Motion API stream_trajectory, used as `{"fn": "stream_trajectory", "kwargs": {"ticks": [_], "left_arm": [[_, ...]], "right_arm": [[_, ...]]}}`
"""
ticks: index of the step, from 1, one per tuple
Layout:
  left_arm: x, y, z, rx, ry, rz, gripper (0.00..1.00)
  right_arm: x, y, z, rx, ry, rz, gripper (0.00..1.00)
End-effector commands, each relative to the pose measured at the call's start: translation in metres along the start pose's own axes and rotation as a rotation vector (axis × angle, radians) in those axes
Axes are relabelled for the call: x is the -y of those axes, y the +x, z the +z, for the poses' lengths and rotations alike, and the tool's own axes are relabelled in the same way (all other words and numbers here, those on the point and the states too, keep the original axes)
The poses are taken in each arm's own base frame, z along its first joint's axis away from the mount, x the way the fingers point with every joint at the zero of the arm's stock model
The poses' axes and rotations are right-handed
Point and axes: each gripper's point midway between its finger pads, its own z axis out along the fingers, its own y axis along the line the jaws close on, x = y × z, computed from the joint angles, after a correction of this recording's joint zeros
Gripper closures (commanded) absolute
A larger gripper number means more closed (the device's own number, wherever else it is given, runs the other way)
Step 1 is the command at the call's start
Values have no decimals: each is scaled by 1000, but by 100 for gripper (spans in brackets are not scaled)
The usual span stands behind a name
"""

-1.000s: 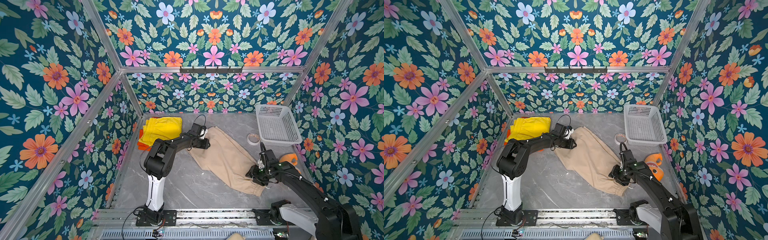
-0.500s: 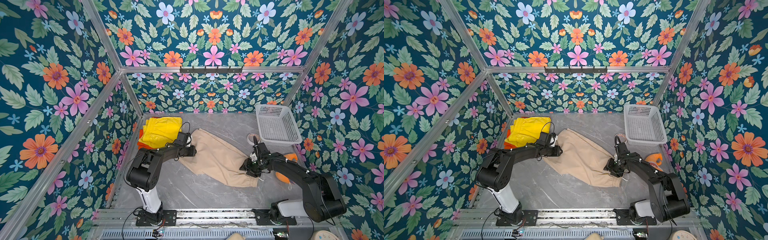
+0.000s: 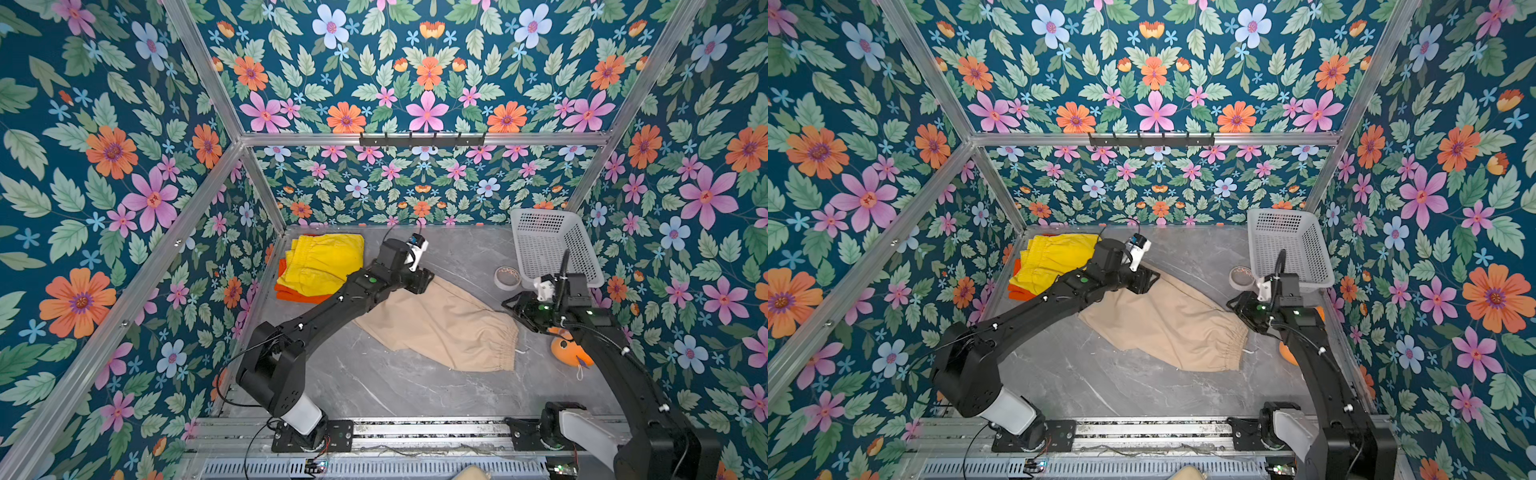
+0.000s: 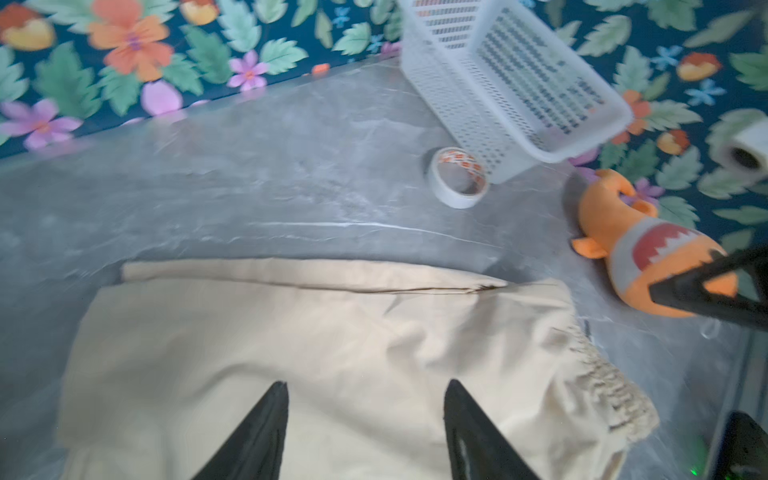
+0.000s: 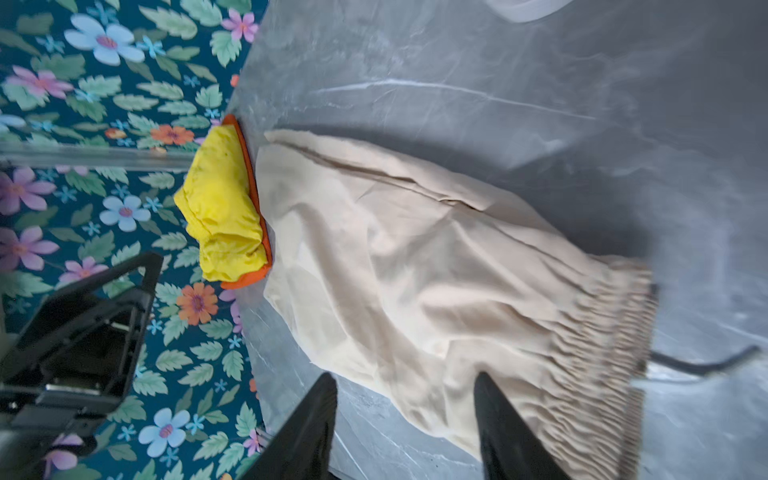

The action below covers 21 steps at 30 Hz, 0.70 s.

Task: Fold and stack the shorts

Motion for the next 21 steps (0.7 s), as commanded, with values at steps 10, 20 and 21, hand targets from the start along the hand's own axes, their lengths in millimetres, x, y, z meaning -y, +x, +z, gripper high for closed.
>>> {"fn": "stream_trajectory", "kwargs": {"ticks": [10, 20, 21], "left_arm": [[209, 70, 68, -86, 484, 576, 35], [246, 144, 90, -201, 604, 758, 27], [245, 151, 90, -213, 609, 769, 27]], "right_arm": [[73, -9, -65, 211, -156, 444, 46], [94, -6, -59, 230, -92, 513, 43], [93, -7, -59, 228, -99, 512, 43]]}}
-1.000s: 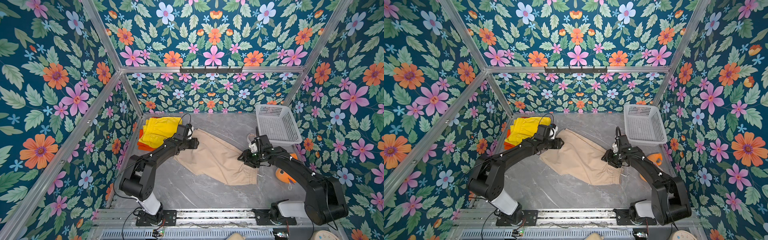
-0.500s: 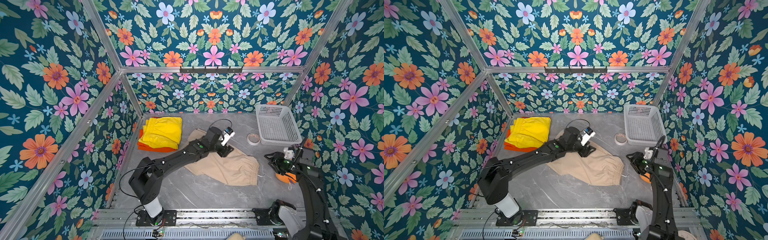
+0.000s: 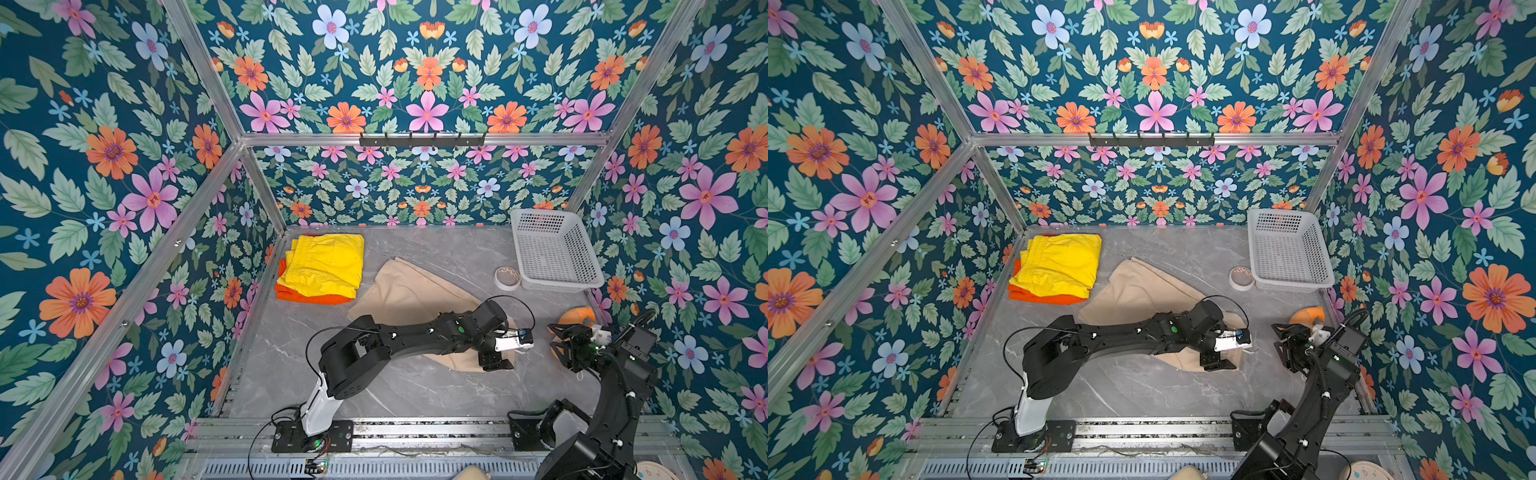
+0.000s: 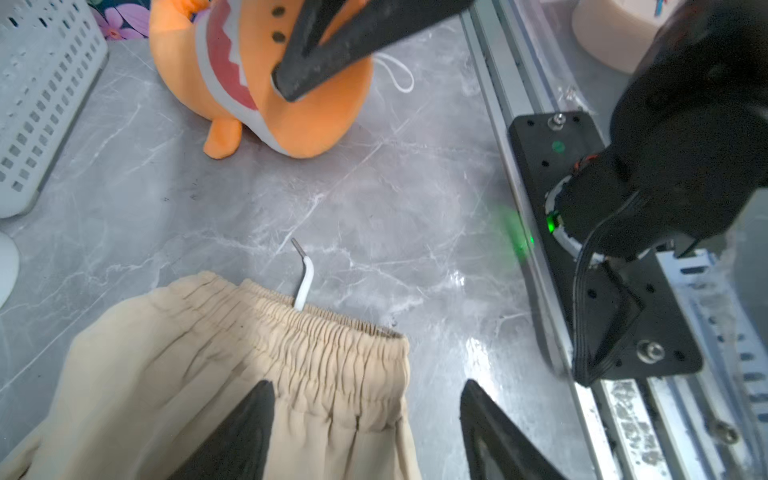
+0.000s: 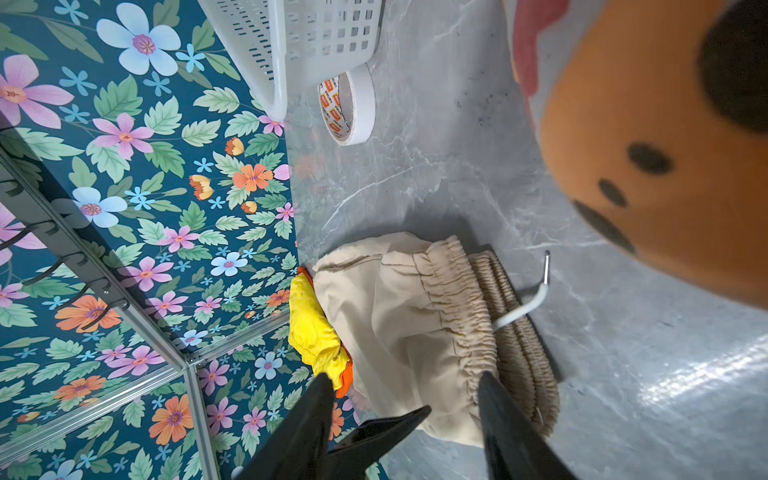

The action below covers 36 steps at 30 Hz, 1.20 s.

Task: Fold and stack the shorts

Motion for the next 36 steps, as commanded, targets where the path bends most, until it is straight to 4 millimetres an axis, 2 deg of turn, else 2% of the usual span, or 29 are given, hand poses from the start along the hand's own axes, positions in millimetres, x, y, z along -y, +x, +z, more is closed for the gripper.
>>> {"fn": "stream_trajectory", "kwargs": {"ticks": [1, 4, 10, 12, 15, 19, 21, 25, 28, 36], "left_arm": [[11, 14, 5, -28, 43, 59, 26], [13, 27, 14, -46, 43, 69, 26], [-7, 50, 34, -100, -70, 41, 27], [-12, 57, 38, -103, -106, 25, 32], [-18, 62, 40, -95, -153, -6, 46], [-22, 49, 25, 0, -211, -38, 62], [-23, 39, 17, 59, -234, -43, 67], [-28, 28, 3, 140, -286, -62, 70], [-30, 24, -3, 178, -314, -70, 71], [-37, 25, -10, 191, -366, -80, 73]], "right_arm": [[-2, 1, 0, -7, -12, 4, 43], [-2, 2, 0, -11, -12, 1, 42], [4, 10, 1, -41, -2, 11, 41], [5, 13, 2, -54, -2, 17, 41], [9, 19, 2, -81, 7, 34, 39], [16, 37, 9, -163, 30, 64, 33], [19, 48, 15, -214, 57, 77, 31], [24, 67, 30, -289, 108, 101, 29], [29, 68, 42, -314, 90, 172, 28], [29, 75, 59, -359, 88, 208, 27]]}}
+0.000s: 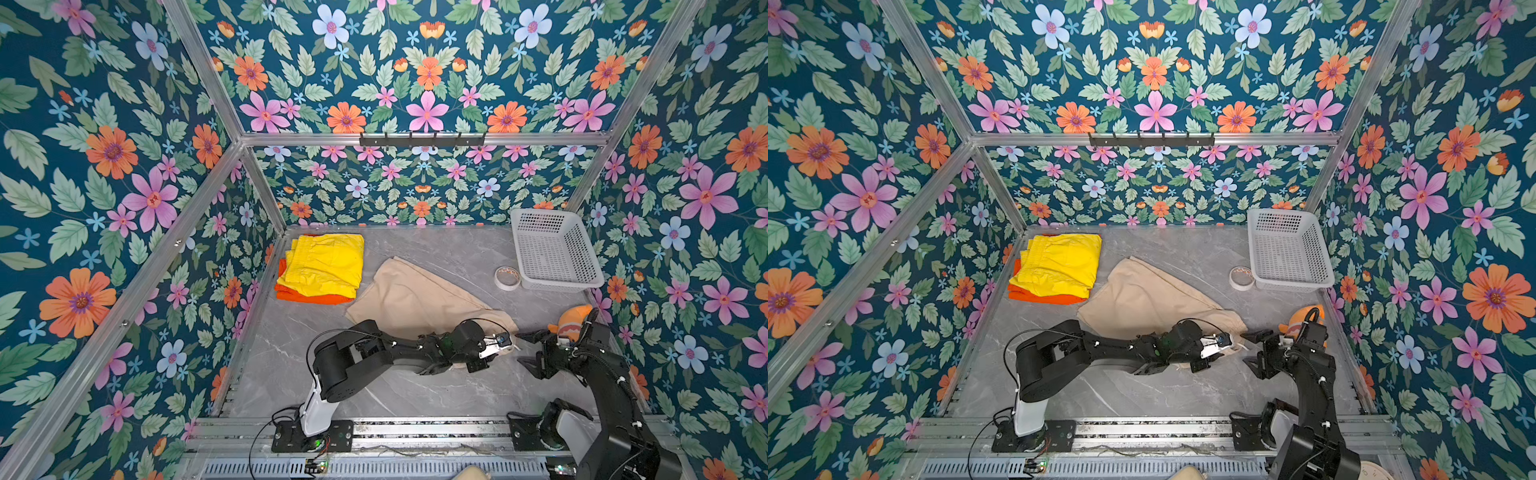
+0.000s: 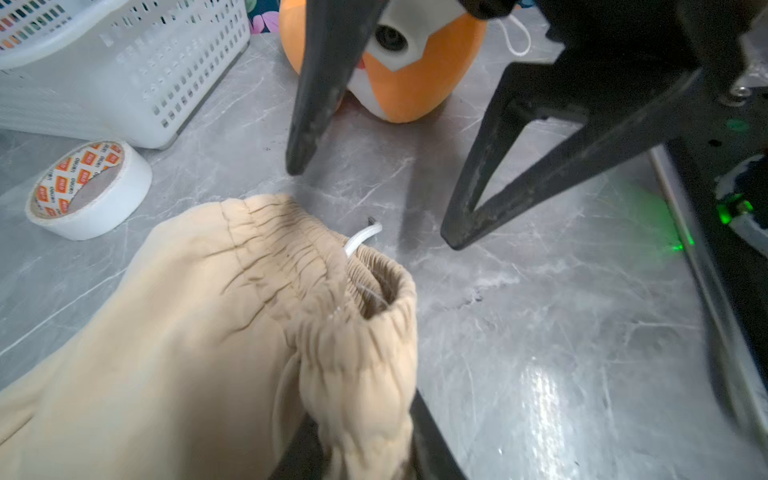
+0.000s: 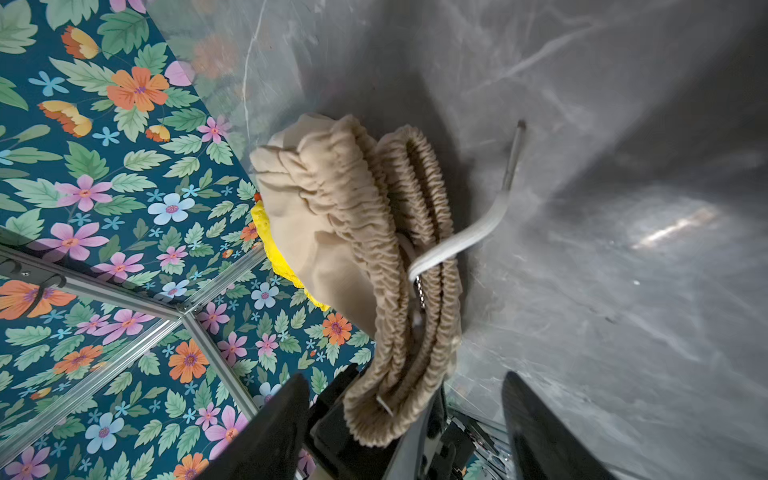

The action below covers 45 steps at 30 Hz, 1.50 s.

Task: Fold and stack the shorts

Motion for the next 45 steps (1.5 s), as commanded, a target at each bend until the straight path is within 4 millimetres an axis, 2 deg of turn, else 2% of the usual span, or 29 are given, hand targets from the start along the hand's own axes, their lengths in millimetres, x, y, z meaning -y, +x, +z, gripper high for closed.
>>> {"fn": "stream_trajectory", "kwargs": {"ticks": [1, 12, 15, 17, 19, 21, 23, 26, 29, 31, 34, 39, 45], "left_arm": [[-11, -16, -2, 55, -52, -9, 73], [8, -32, -11, 130, 57, -8, 72], [10, -38, -13, 143, 75, -22, 70], [6, -43, -15, 147, 62, -42, 62], [-5, -47, -21, 129, 30, -104, 48], [-23, -49, -33, 128, 9, -187, 40], [-46, -47, -49, 119, -4, -301, 37], [-90, -40, -84, 135, -47, -507, 37], [-141, -10, -119, 117, -180, -725, 38], [-167, 21, -138, 46, -269, -854, 39], [-188, 63, -158, -45, -348, -970, 40], [-207, 115, -167, -91, -393, -1120, 46], [-209, 151, -151, -141, -351, -1219, 47]], "right_arm": [[-7, -2, 7, -2, -17, 25, 26], [-21, -7, 38, -41, -4, -19, 27], [-26, -4, 46, -50, 17, -60, 33], [-28, -4, 46, -46, 35, -83, 50], [-32, -3, 37, -22, 83, -148, 68], [-37, -1, 21, 12, 155, -224, 77], [-48, 0, 4, 57, 202, -308, 83], [-66, 2, -17, 90, 262, -414, 86], [-84, 1, -30, 106, 336, -514, 87], [-98, 1, -35, 113, 389, -584, 87], [-120, 1, -38, 136, 468, -689, 87], [-158, 10, -28, 157, 573, -855, 87], [-191, 26, -4, 168, 674, -1014, 87]]}}
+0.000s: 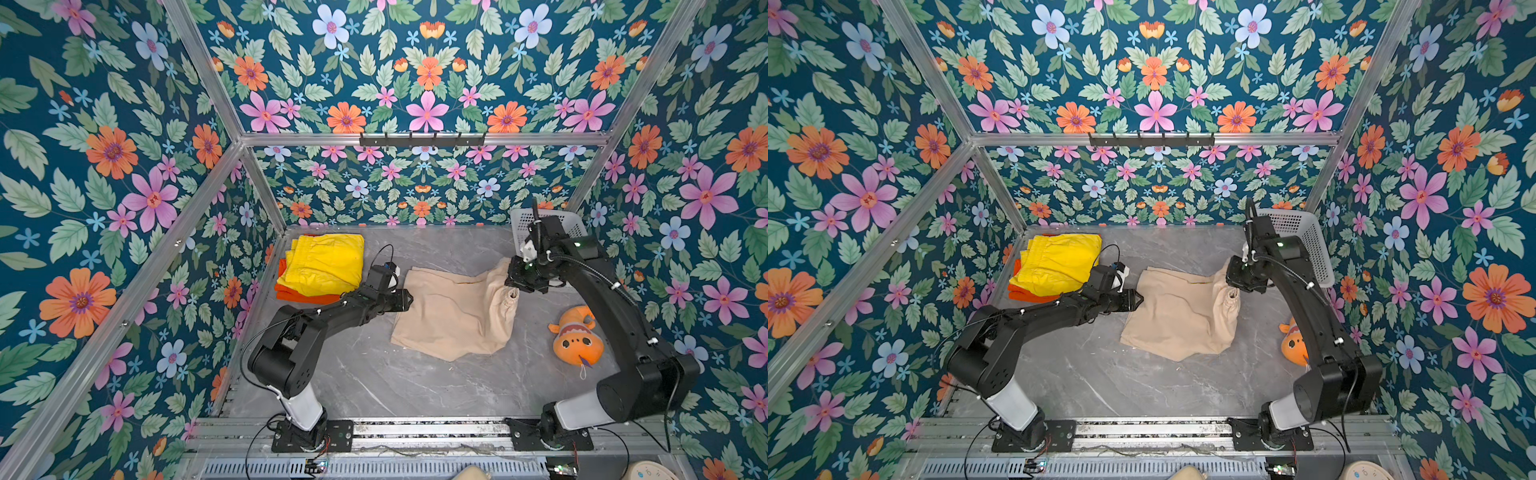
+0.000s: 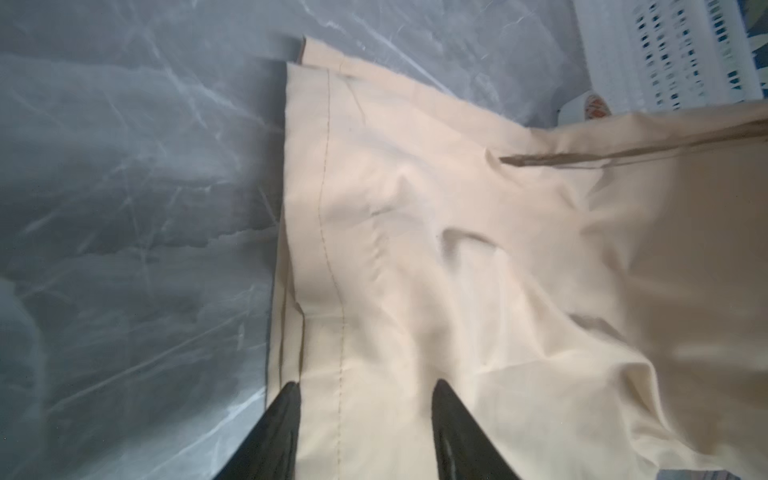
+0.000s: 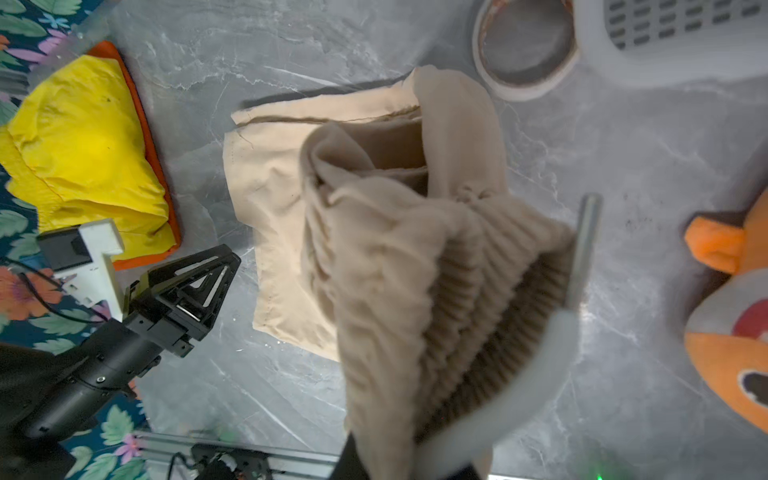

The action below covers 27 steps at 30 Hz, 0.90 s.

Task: Fold and stack the shorts

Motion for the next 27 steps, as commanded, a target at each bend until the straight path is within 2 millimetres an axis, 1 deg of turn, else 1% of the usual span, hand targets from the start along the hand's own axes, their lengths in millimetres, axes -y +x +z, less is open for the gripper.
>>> {"fn": "stream_trajectory", "kwargs": {"ticks": [1, 4, 5, 6, 8, 11, 16, 19, 20, 23, 24, 27], "left_arm": [[-4, 8, 11, -43, 22, -45, 47], [-16, 17, 21, -66, -14, -49, 52], [-21, 20, 23, -71, -32, -48, 54], [-26, 23, 25, -75, -48, -48, 56], [-33, 29, 28, -81, -72, -45, 58], [-41, 37, 32, -99, -96, -41, 60], [-44, 42, 33, -110, -101, -47, 60], [-44, 42, 32, -108, -102, -46, 60], [-44, 42, 32, -107, -102, -45, 60], [-44, 42, 31, -105, -103, -44, 60], [-44, 42, 30, -105, -104, -44, 60], [-43, 38, 26, -96, -113, -43, 58]], "right_arm": [[3, 1, 0, -11, 131, -78, 87], [-13, -2, 5, -9, 162, -140, 87], [-20, -3, 3, 0, 162, -158, 87], [-27, -2, 15, -21, 181, -180, 87], [-44, 0, 21, -26, 183, -223, 87], [-73, 8, 35, -43, 191, -292, 87], [-121, 30, 72, -101, 152, -361, 86], [-146, 42, 94, -142, 101, -372, 85], [-150, 45, 100, -151, 93, -374, 84], [-164, 58, 123, -200, 54, -365, 81], [-169, 61, 131, -214, 31, -357, 77], [-182, 69, 145, -237, -51, -329, 62]]}}
